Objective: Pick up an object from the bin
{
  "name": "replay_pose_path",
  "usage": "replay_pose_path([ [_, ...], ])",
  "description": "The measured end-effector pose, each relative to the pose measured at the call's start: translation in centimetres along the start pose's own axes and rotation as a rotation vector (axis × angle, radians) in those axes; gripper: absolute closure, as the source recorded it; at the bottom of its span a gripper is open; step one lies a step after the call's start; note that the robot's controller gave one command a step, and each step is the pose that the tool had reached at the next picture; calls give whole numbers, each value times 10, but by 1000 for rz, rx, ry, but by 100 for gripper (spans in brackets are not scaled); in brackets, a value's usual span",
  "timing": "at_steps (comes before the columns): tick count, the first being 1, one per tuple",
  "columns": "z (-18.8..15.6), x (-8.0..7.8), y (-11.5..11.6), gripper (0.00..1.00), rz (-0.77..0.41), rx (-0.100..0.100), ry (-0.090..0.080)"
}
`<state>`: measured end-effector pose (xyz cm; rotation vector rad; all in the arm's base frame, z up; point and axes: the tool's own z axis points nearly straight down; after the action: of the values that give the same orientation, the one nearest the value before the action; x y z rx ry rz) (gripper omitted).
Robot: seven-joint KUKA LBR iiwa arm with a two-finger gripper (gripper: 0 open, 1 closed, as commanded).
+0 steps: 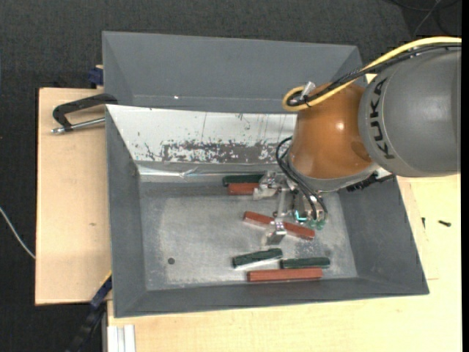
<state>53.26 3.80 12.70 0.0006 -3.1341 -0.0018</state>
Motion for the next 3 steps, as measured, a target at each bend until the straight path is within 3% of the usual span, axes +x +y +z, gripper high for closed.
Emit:
replay_pose_path([
  [1, -4, -2, 0, 0, 1, 0, -8],
  [2, 51, 20, -30, 100, 38, -1, -12],
  [3, 51, 20, -30, 100, 38, -1, -12],
])
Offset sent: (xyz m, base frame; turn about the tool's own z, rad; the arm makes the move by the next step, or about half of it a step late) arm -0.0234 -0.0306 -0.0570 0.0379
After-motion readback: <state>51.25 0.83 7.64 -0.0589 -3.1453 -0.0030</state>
